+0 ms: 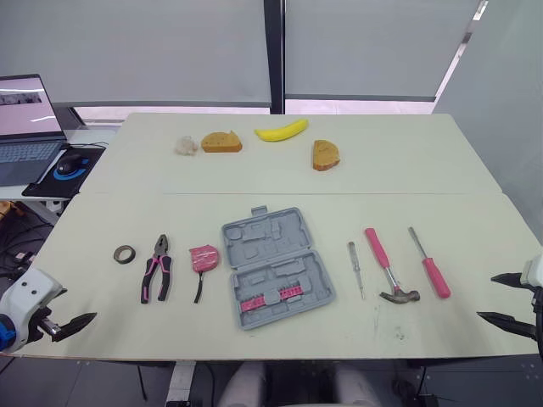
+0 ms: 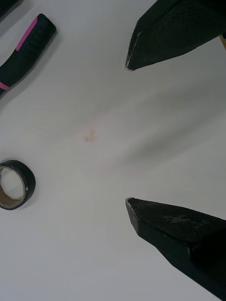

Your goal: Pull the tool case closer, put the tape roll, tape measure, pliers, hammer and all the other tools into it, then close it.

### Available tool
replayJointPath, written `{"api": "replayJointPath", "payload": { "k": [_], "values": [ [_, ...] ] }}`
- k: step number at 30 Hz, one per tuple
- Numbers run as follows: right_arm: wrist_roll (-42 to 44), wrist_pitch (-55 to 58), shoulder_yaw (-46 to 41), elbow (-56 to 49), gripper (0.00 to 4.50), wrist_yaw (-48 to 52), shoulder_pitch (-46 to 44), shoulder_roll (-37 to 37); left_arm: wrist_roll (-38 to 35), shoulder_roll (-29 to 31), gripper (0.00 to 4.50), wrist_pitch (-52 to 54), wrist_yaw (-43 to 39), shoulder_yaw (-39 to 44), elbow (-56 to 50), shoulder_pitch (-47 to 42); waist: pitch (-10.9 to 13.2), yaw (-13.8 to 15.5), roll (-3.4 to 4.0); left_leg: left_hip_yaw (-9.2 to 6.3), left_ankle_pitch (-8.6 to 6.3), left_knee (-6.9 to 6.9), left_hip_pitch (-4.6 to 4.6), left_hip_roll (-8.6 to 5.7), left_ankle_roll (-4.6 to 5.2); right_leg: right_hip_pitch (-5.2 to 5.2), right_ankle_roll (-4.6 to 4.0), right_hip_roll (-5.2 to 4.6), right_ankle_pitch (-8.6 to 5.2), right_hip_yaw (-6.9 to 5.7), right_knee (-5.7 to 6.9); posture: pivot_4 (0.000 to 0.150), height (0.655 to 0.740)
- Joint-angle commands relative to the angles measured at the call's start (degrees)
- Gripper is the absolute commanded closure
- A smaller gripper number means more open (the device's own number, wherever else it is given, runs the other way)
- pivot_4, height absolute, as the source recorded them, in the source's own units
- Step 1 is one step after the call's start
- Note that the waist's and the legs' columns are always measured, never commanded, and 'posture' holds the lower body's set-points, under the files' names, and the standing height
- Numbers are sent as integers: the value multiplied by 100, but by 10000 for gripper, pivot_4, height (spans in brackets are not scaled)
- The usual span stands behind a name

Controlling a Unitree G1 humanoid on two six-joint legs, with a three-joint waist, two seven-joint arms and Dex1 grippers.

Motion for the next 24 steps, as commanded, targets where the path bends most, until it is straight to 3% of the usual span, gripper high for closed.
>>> {"api": "replayJointPath", "payload": {
  "k": [1,24],
  "values": [
    [11,-12,-33,-116,1048,-10,-44,-31,-118,81,0,59,-32,114,-136,-11,0,0,0,0,0,0,0,0,0,0,0,0,0,0,0,1500,7400],
    [11,71,78,70,1048,-235,-332,-7,-229,138,0,-358,-188,170,572,-296,0,-2,0,4,0,-1,-1,0,0,-4,2,0,1,4,0,1500,7400]
  ]
}}
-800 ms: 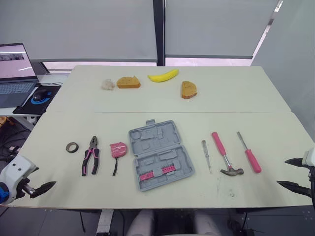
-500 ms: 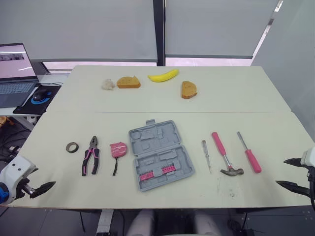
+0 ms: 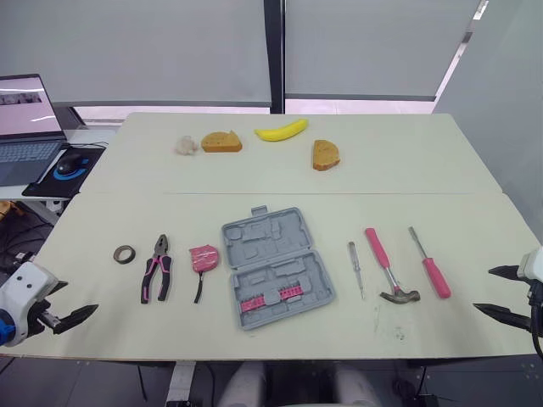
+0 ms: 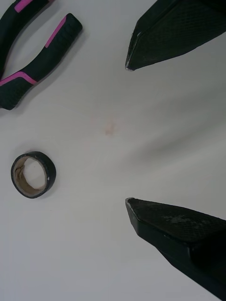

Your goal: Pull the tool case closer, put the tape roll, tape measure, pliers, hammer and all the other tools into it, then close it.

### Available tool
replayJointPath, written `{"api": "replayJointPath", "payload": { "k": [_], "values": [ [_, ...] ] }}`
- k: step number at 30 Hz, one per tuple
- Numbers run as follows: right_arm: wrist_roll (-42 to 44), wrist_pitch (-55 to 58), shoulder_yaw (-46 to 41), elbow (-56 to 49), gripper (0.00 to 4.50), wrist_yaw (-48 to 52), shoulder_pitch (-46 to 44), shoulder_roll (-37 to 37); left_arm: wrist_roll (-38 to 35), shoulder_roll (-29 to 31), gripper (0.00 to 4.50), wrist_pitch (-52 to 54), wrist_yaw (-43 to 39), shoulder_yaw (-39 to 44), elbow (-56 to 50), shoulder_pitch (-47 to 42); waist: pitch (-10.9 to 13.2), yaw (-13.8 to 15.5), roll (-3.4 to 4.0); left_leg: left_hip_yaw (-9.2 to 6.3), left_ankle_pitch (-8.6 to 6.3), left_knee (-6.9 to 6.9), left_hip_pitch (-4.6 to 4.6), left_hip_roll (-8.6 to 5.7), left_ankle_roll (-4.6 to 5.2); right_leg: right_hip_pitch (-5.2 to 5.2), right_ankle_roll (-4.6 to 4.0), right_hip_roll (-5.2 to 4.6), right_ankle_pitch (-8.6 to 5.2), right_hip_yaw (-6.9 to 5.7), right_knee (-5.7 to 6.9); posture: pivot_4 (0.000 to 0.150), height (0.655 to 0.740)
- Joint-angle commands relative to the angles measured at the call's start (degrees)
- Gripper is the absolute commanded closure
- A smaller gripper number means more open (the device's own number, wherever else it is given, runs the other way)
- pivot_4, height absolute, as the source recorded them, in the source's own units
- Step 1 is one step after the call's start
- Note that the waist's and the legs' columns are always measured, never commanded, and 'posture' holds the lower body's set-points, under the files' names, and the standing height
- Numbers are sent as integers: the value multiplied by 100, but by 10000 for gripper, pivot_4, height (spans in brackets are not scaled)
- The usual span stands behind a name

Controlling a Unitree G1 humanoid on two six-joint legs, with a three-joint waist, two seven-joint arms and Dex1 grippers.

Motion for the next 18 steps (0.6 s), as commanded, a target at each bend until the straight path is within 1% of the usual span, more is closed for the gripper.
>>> {"api": "replayJointPath", "payload": {
  "k": [1,7,11,15,18],
  "values": [
    [7,17,-31,-6,1048,-33,-72,-28,-16,173,0,-198,-14,144,129,45,0,-2,0,0,0,0,0,1,0,0,0,0,0,0,0,1500,7400],
    [7,-7,14,1,1048,-44,-82,-21,96,216,0,-363,57,96,224,230,0,-4,1,1,0,0,-1,1,0,-2,0,1,0,3,0,1500,7400],
    [7,-61,32,-38,1048,-71,-67,22,-32,165,0,-294,-39,156,133,410,1,-1,1,3,0,-1,-1,1,0,-4,0,0,0,4,0,1500,7400],
    [-4,-138,38,-146,1048,-161,-26,112,-330,34,0,41,-90,345,-241,645,1,0,1,2,0,0,-1,2,0,-4,0,1,0,4,0,1500,7400],
    [-2,-59,81,-267,1048,-365,-164,202,-502,-94,0,357,-9,426,-791,830,1,1,2,2,0,0,-1,2,0,-4,1,0,1,5,0,1500,7400]
  ]
}}
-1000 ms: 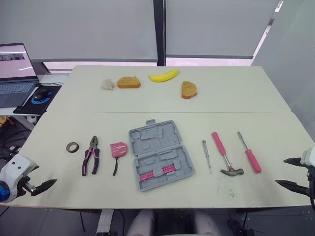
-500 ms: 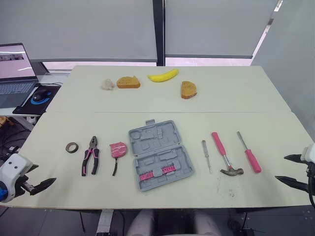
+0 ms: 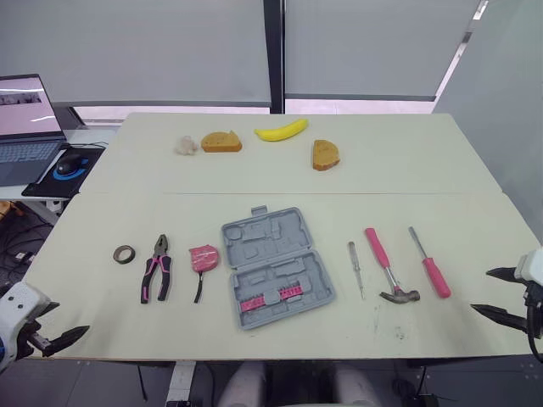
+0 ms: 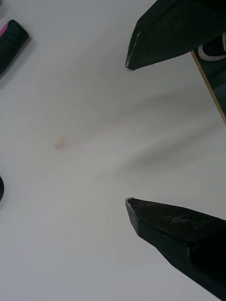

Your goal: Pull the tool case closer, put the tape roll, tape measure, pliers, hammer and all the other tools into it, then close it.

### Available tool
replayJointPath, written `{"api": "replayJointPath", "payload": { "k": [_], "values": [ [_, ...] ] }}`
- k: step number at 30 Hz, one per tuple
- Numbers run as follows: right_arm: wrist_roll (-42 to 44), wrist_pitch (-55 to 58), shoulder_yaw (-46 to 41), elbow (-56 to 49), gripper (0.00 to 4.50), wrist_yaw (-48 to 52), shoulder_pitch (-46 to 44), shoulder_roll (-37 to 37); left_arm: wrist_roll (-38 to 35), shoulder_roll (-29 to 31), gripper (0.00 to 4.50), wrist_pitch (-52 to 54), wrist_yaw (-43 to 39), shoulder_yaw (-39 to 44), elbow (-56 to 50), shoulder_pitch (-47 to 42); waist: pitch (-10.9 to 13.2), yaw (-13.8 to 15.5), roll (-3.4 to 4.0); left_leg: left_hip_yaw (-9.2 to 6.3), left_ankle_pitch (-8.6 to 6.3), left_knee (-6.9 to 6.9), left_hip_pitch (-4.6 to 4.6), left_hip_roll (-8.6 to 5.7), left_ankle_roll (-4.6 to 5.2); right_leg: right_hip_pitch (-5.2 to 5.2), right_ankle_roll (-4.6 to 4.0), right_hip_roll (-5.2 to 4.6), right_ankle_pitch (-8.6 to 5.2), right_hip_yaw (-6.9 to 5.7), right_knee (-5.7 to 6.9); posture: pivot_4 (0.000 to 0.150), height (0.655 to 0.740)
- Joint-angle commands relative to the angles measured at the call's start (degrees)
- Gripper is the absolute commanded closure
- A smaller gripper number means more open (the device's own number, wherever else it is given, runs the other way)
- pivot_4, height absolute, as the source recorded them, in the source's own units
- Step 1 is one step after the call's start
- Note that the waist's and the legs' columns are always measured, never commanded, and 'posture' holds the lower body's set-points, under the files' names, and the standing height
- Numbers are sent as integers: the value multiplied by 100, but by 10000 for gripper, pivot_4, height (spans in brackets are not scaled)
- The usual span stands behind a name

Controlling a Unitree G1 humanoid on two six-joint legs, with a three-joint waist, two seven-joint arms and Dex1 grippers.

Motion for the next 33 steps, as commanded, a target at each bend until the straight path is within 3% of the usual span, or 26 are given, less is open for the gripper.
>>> {"api": "replayJointPath", "payload": {
  "k": [1,6,7,9,14,21,26,33],
  "values": [
    [19,61,-13,-272,1048,-235,-186,55,-260,-96,0,337,65,253,-658,154,0,1,1,0,0,0,0,0,0,0,1,0,0,1,0,1500,7400],
    [315,540,516,-814,1048,-343,-910,89,-548,-437,0,1003,135,0,-2194,264,2,-9,4,4,0,3,1,2,0,1,4,1,3,5,0,1500,7400],
    [280,562,714,-907,369,-360,-1099,80,-586,-502,1843,1139,127,-114,-2537,286,3,-12,5,5,0,5,1,2,0,1,6,1,5,7,0,1500,7400],
    [140,538,1076,-1051,4213,-398,-1427,61,-584,-577,5981,1368,123,-317,-3060,321,3,-8,5,7,1,8,0,2,0,2,7,1,7,9,0,1500,7400],
    [-44,959,2181,-1287,18877,-708,-2645,374,-506,-937,21967,1869,503,-914,-3836,-104,5,-3,7,8,1,6,-2,2,-1,-1,7,4,8,8,-1,1500,7400],
    [-1121,1128,3977,-788,35021,-1250,-4050,1346,52,-1452,45000,2024,1036,-1922,-3730,-977,5,-9,6,4,2,6,-3,2,-2,-3,8,14,19,10,1,1500,7400],
    [-1677,1212,4723,74,44690,-1449,-4762,2021,402,-1754,45000,2010,1326,-2382,-3537,-1362,5,-22,6,3,13,8,-3,1,-21,-6,11,19,23,15,4,1500,7400],
    [-2031,727,5186,1494,44871,-1465,-5351,2795,647,-2000,45000,2013,1507,-2675,-3242,-1635,5,-38,7,-3,25,6,-2,5,-42,-10,8,30,24,15,9,1500,7400]
  ]
}}
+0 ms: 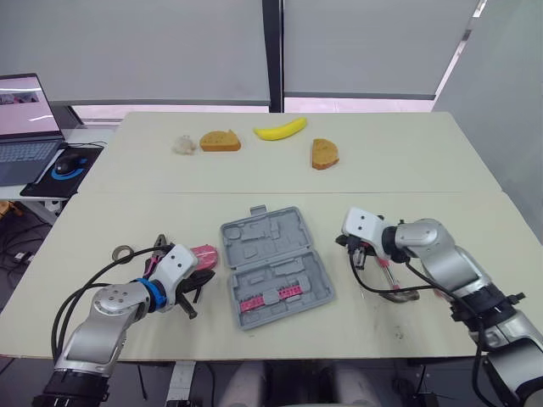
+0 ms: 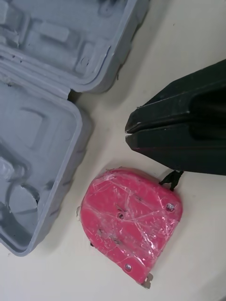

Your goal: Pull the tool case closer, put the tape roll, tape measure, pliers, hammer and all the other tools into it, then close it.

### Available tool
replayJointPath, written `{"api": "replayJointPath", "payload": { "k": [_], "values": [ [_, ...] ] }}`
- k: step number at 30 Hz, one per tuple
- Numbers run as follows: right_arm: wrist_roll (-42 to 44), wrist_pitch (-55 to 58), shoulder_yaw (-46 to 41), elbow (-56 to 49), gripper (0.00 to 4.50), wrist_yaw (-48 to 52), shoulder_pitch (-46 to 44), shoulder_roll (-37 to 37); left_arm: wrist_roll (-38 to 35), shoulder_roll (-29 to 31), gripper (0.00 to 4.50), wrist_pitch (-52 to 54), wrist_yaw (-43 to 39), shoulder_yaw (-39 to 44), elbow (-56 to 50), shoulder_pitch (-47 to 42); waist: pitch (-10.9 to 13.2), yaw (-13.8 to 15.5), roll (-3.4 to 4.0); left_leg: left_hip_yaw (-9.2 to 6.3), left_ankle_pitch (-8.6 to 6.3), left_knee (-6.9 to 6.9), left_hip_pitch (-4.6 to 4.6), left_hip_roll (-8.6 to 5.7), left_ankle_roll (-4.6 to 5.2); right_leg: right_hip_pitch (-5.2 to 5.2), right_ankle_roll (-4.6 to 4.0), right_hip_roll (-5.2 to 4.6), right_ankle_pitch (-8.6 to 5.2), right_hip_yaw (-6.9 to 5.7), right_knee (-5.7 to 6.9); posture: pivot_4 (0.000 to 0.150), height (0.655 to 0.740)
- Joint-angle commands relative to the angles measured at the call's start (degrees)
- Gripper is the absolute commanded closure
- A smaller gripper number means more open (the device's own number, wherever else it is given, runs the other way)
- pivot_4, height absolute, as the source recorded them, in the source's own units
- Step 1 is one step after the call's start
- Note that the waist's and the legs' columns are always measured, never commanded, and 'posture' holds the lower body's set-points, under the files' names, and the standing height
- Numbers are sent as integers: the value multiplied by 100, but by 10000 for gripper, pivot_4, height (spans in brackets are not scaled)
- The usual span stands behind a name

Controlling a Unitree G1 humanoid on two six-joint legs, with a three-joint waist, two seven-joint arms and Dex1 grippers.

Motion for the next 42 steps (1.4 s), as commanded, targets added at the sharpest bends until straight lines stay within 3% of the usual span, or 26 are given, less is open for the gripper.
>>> {"api": "replayJointPath", "payload": {
  "k": [1,9,19,31,42],
  "values": [
    [-141,-363,56,512,44871,-23,-320,229,106,-59,45000,-49,69,-109,55,-116,0,-10,0,0,1,1,1,-1,-2,1,0,0,0,1,0,1500,7400],
    [-383,-1115,206,2249,44871,-83,-1030,1105,225,-165,45000,-108,69,-331,301,-329,0,-112,1,-8,10,-3,8,4,-16,-1,-9,10,9,0,9,1500,7400],
    [-501,-1298,181,2785,44871,65,-1197,1463,388,-372,45000,-195,71,-570,511,-510,-1,-125,3,-9,16,-2,11,2,-26,-3,-7,12,12,4,17,1500,7400],
    [-383,-645,156,1622,44871,451,-641,1273,402,-432,45000,-315,-179,-702,520,-659,-3,-114,6,-9,10,-1,13,0,-15,-9,-7,11,12,8,35,1500,7400],
    [-151,725,-139,-519,44871,280,501,1098,295,-242,45000,70,-749,-964,-205,-577,-2,-111,6,-9,9,-3,1,0,-14,-27,-7,12,12,15,38,1500,7400]
  ]
}}
